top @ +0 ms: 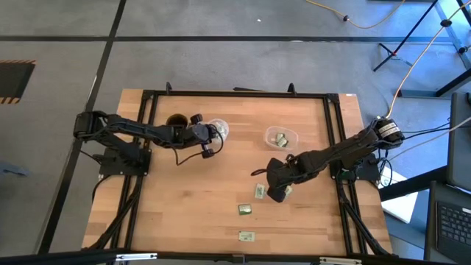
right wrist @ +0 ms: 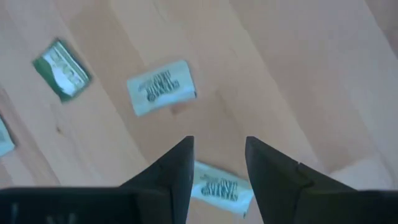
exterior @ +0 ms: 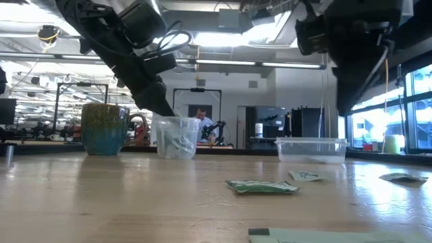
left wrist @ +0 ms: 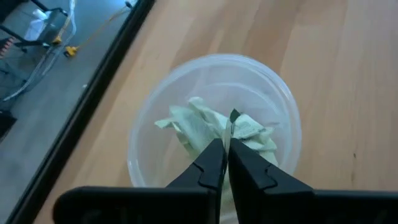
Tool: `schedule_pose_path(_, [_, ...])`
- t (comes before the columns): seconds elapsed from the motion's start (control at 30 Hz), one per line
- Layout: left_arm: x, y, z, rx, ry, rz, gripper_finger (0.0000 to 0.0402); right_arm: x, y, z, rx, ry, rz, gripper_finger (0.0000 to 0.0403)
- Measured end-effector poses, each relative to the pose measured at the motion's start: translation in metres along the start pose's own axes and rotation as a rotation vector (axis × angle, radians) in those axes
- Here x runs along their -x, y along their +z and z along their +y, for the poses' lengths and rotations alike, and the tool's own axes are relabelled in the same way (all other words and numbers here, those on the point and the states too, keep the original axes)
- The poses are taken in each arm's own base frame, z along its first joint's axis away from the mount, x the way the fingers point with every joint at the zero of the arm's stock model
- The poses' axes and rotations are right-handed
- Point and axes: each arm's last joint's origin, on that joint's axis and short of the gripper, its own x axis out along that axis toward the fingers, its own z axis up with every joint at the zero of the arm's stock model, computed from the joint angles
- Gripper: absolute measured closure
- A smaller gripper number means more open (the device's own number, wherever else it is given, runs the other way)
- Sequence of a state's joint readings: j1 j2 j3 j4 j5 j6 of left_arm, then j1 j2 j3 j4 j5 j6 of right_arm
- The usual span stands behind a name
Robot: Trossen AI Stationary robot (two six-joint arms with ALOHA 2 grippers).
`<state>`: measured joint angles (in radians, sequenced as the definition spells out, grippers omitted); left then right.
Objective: Pick and place items into bin
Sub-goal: Put the white stevia packet into the left transparent bin
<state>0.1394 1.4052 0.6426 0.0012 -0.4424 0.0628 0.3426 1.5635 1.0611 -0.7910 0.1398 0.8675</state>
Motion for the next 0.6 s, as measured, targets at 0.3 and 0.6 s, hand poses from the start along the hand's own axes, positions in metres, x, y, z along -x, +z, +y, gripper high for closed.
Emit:
schedule_pose_path(0.3, [0.0,0.002,0.0,0.016,0.009,-0.022,0.0358,-0.001,-0.023,0.004,-0.185,-0.03,0.105,0.0256])
schedule_pose_path(0.6, [0.0,0.006,0.0,0.003,0.007,-0.053,0.0323,-0.04,-0.056,-0.012,-0.333,-0.028,0.163,0.0256])
